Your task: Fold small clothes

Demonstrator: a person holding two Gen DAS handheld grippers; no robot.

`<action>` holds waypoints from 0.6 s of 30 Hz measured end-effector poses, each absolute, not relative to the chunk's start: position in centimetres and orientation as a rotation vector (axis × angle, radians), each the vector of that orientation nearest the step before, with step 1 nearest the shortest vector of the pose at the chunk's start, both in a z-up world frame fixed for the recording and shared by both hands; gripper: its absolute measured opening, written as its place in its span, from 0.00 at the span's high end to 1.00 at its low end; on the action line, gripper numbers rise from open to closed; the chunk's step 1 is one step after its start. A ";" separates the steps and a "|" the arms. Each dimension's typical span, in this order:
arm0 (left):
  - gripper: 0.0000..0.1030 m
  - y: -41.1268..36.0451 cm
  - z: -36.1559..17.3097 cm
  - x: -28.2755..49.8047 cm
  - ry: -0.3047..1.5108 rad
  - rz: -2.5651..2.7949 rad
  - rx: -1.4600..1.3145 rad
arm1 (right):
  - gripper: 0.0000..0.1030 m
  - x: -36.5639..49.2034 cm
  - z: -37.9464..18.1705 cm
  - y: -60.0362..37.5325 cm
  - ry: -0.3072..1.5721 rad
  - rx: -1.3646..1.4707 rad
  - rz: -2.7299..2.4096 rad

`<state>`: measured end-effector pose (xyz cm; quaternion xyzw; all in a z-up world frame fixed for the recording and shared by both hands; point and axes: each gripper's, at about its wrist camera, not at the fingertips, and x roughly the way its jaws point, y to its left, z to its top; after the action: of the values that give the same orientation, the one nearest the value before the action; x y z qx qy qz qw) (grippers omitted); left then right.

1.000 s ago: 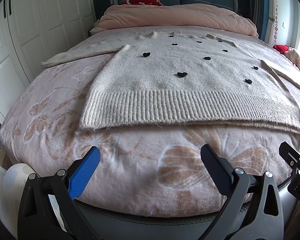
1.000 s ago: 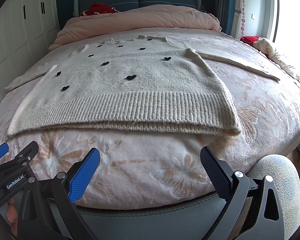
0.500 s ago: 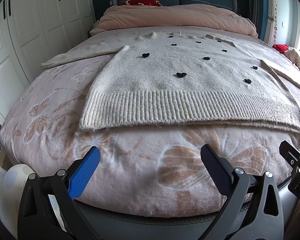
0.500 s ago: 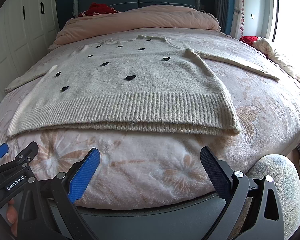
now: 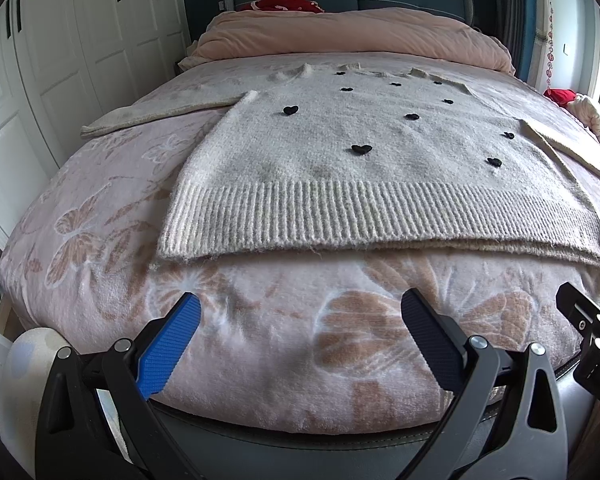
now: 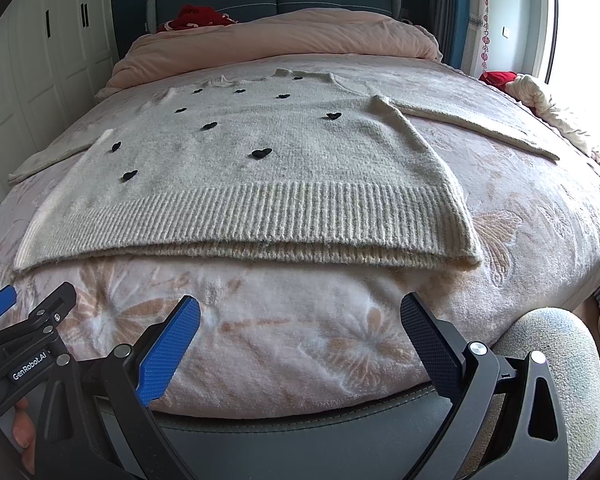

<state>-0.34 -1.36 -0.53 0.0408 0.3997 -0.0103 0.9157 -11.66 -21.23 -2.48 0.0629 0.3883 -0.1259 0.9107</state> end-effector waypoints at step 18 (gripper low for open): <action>0.05 0.0 3.6 4.7 0.803 -0.018 -0.009 | 0.05 -5.6 3.0 -42.6 0.669 0.341 -0.540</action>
<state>4.73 -0.01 3.64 -0.0045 0.3906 -0.0088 0.9205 -5.62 -42.63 3.04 0.1644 0.3226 -0.2604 0.8950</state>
